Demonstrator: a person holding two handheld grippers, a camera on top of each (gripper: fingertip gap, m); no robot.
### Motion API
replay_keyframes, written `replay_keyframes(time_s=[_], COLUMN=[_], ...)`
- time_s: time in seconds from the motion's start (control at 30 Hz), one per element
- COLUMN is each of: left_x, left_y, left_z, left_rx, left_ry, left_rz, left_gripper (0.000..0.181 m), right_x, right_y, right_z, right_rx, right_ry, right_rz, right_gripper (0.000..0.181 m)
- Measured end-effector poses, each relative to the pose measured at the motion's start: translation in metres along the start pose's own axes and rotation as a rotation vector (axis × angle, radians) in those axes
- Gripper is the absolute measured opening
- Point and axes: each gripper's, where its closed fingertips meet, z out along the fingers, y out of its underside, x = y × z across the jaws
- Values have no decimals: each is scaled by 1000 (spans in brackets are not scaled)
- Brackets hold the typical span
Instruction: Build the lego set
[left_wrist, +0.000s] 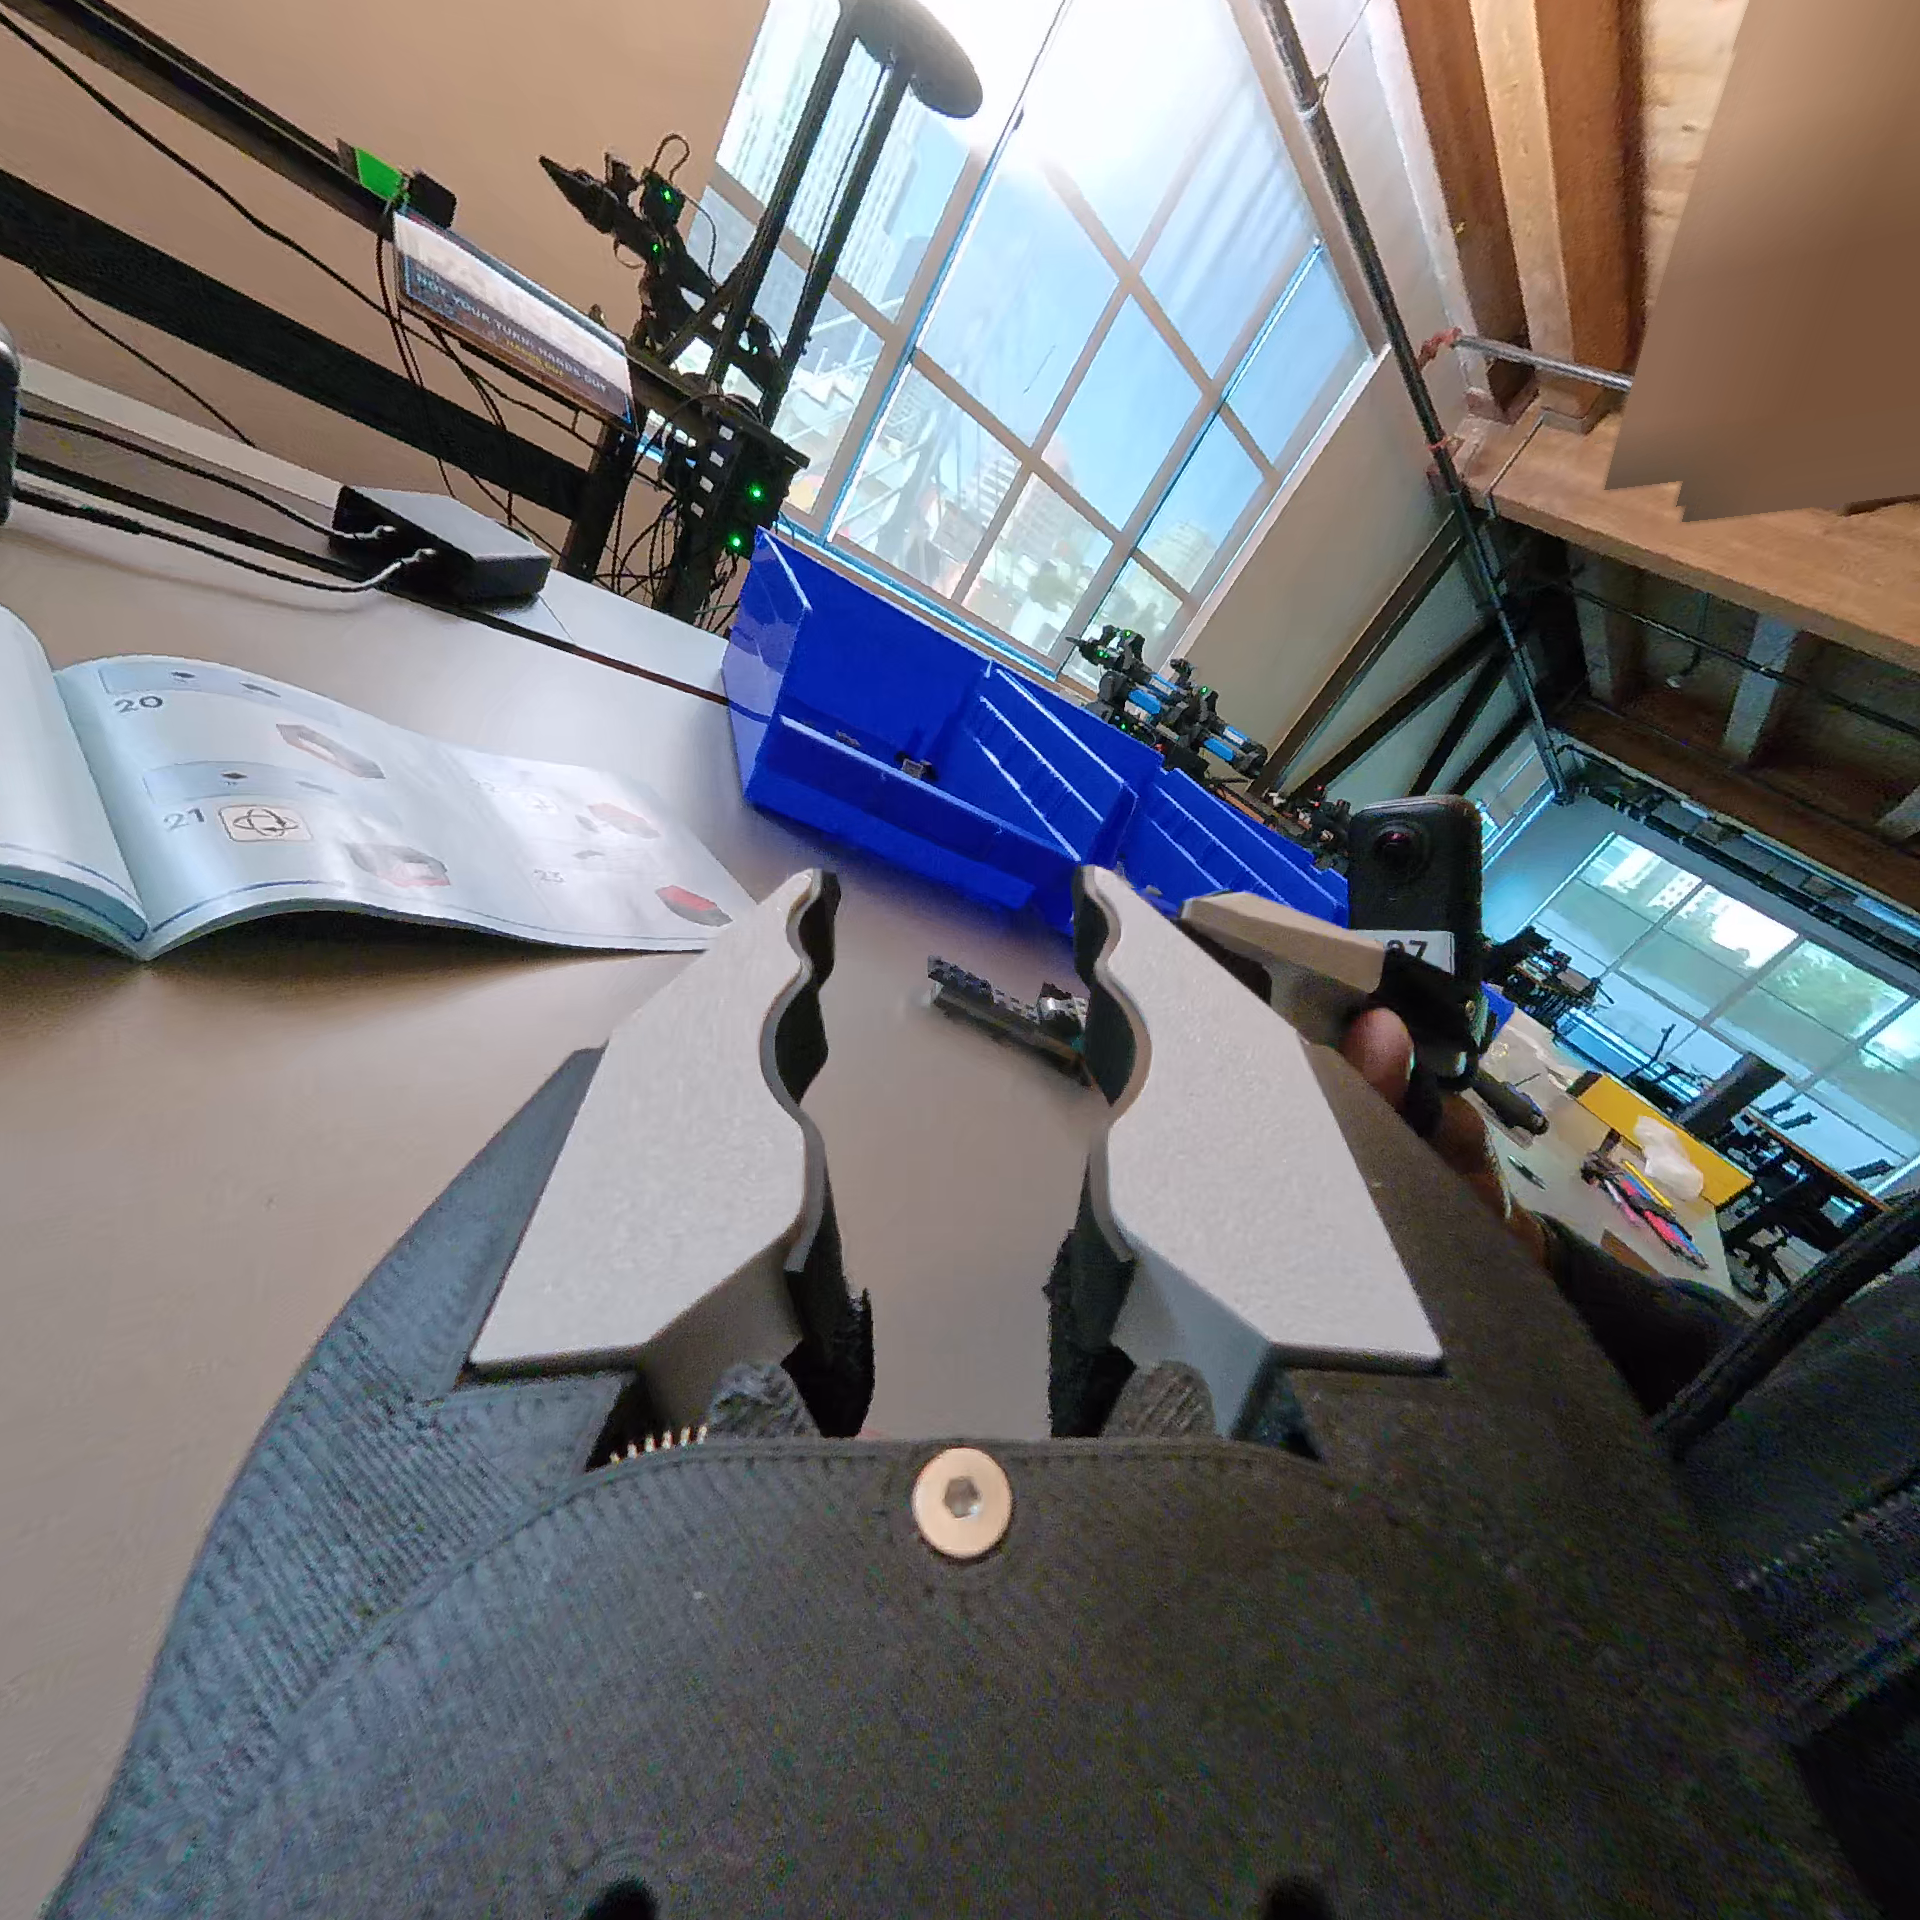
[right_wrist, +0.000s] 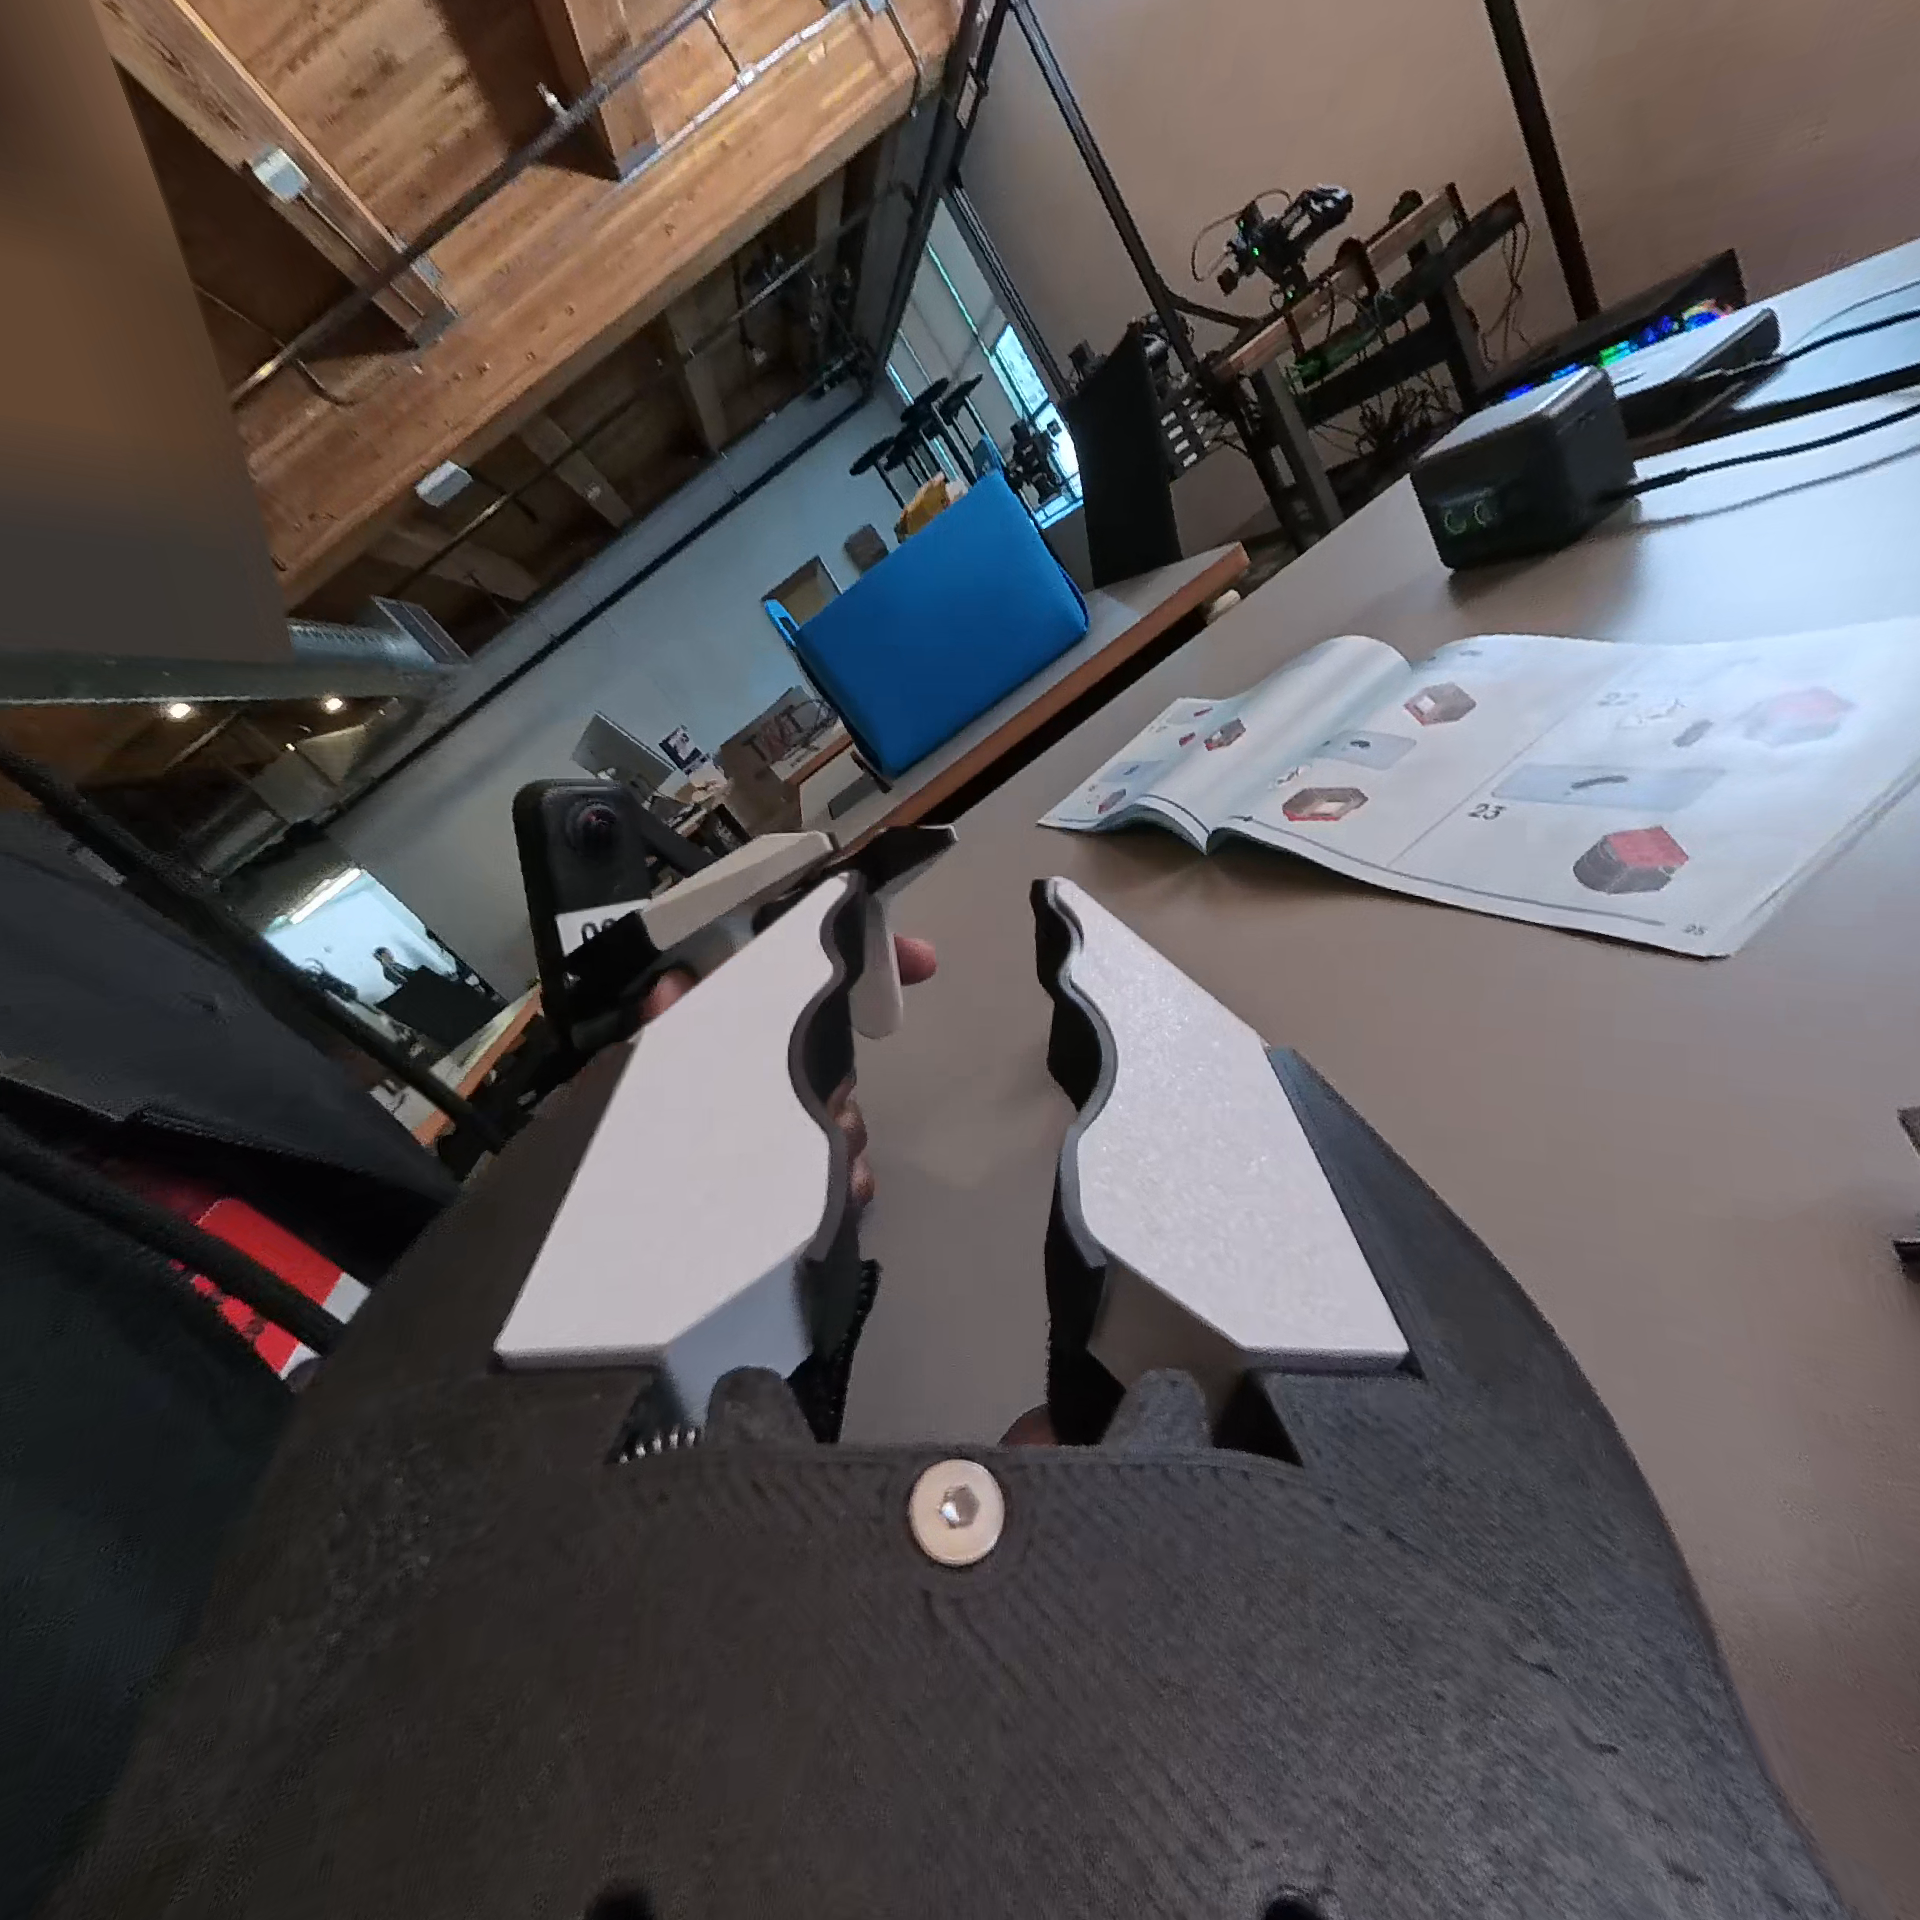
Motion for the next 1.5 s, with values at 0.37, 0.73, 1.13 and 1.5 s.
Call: replay_keyframes(time_s=[0.37,0.73,1.13,1.5], left_x=[-8,-10,-7,-6], left_y=[14,22,20,18], left_z=[11,21,20,20], left_rx=[-100,-116,-104,-98], left_ry=[-71,-177,-153,-190], left_rz=[31,79,79,141], left_gripper=[47,47,46,46], right_x=[-12,-24,-12,-20], right_y=[-24,-23,-31,-19], right_z=[-32,-60,-67,-50], right_rx=[181,144,181,90], right_ry=[-130,-264,-238,-280], right_rz=[93,207,243,221], right_gripper=[31,30,28,29])
